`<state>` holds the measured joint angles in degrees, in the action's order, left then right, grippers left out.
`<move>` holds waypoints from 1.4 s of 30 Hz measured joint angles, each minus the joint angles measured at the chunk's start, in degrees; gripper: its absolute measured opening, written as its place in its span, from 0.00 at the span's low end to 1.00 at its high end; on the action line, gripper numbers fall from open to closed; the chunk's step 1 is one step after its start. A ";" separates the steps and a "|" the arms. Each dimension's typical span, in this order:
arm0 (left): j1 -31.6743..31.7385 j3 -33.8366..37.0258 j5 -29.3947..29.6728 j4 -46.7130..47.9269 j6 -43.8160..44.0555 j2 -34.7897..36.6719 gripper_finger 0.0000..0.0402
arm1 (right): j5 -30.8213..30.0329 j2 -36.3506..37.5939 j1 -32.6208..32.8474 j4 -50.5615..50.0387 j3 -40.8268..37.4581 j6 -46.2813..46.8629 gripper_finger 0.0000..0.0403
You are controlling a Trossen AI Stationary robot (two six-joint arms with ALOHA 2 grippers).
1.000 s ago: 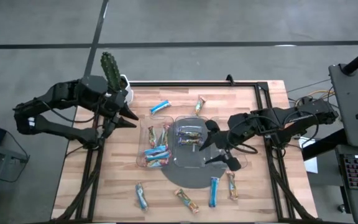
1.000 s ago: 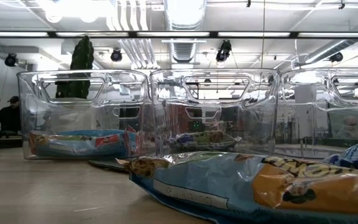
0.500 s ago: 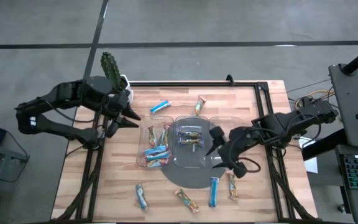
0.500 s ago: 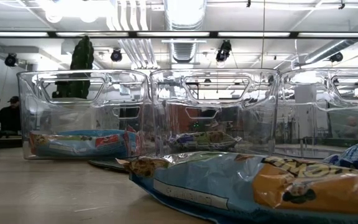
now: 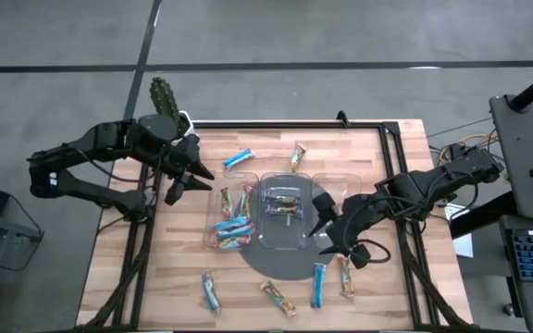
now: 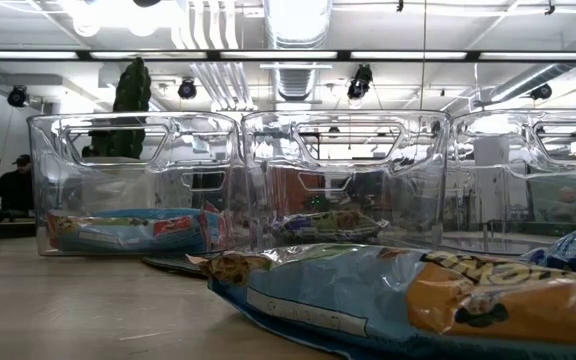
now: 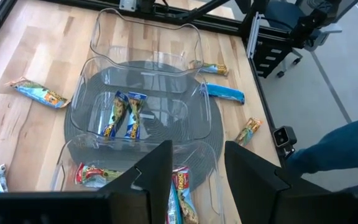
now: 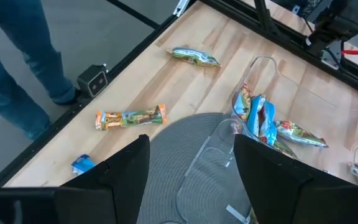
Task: Pick and place Granola Bars by type
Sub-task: Put the blue granola bar into the middle transparent bin
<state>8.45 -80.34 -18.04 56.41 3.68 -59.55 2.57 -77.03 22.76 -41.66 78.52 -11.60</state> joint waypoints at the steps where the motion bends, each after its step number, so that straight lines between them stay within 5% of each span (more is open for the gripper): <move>1: 0.00 0.00 0.00 -0.01 0.00 -0.10 0.32 | 0.00 0.00 0.00 -0.01 -0.02 0.00 0.56; 10: -0.92 0.00 -0.04 -0.36 -2.28 -0.26 0.31 | -1.44 0.00 -0.04 -0.01 -0.07 0.07 0.56; 23: -1.44 0.00 -0.09 -0.34 -1.85 -0.24 0.14 | -2.84 0.00 -0.02 0.05 -0.11 1.07 0.56; 42: -1.55 0.00 -0.98 -0.27 -0.50 -0.20 0.14 | -2.82 -0.49 -0.02 0.04 -0.22 -1.45 0.56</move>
<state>6.90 -80.34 -19.03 56.14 3.18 -59.75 -0.25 -77.53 22.74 -41.62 78.30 -13.04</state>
